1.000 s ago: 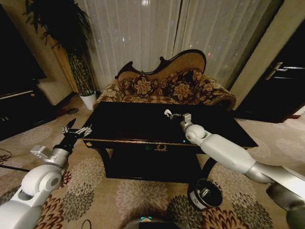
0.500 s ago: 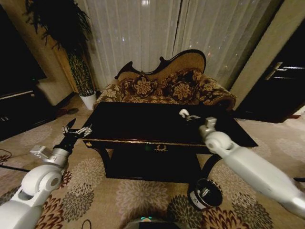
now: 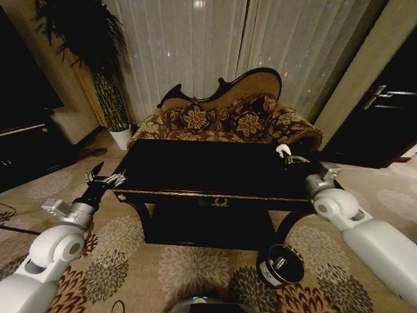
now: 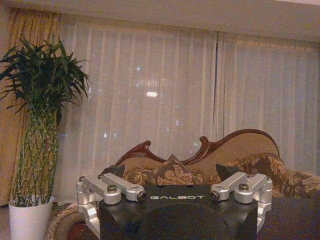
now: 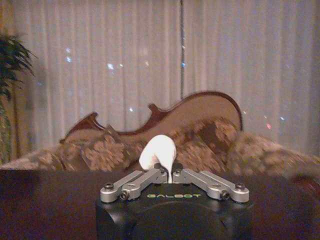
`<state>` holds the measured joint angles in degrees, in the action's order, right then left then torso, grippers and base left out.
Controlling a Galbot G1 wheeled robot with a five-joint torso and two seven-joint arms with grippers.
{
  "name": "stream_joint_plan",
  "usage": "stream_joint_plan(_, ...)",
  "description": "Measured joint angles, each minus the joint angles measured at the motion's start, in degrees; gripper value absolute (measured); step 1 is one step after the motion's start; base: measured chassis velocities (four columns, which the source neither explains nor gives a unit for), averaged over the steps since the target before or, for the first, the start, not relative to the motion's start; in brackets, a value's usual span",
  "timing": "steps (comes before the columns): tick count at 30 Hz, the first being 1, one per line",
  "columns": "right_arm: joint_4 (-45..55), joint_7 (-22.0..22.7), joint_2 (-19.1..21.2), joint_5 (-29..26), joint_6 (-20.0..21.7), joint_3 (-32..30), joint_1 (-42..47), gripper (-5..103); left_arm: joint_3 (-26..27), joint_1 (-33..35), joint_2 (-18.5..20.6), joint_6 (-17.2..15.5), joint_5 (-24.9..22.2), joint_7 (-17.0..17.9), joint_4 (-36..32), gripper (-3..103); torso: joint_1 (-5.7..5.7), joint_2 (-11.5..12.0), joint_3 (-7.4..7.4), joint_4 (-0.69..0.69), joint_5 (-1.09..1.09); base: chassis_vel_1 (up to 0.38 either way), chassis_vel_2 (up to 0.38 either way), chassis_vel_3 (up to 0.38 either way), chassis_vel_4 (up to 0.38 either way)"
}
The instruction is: Move to the front of the table and place the trash on the table into the trash bin.
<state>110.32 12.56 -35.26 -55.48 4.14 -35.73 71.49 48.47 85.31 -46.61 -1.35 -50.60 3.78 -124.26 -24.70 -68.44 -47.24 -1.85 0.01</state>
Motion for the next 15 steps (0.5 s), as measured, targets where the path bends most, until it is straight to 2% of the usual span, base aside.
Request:
stream_joint_plan(2,0.00,-0.41,-0.41,0.23,-0.36,-1.23,1.67,1,0.00,0.00,0.00,0.00,0.00,0.01,0.00,100,0.00,0.00,0.00,-0.01,0.02,0.000,0.000,0.000,0.000)
stream_joint_plan(6,0.00,-3.60,-3.58,1.01,-3.50,-11.88,12.09,1,0.00,0.00,0.00,0.00,0.00,-0.01,0.00,100,0.00,0.00,0.00,-0.01,-0.01,0.000,0.000,0.000,0.000)
stream_joint_plan(7,0.00,-3.60,-3.58,1.01,-3.50,-11.88,12.09,1,0.00,0.00,0.00,0.00,0.00,-0.01,0.00,100,0.00,0.00,0.00,-0.01,-0.01,0.000,0.000,0.000,0.000)
stream_joint_plan(10,0.13,-5.74,-6.25,1.11,-6.35,-17.93,18.72,1,0.00,0.00,0.00,0.00,0.00,0.02,0.00,100,0.00,0.00,0.00,-0.01,-0.01,0.000,0.000,0.000,0.000)
stream_joint_plan(15,-0.76,-8.74,-9.52,1.97,-10.59,-22.38,25.68,1,0.00,0.00,0.00,0.00,0.00,0.01,0.00,100,0.00,0.00,0.00,-0.01,-0.01,0.000,0.000,0.000,0.000)
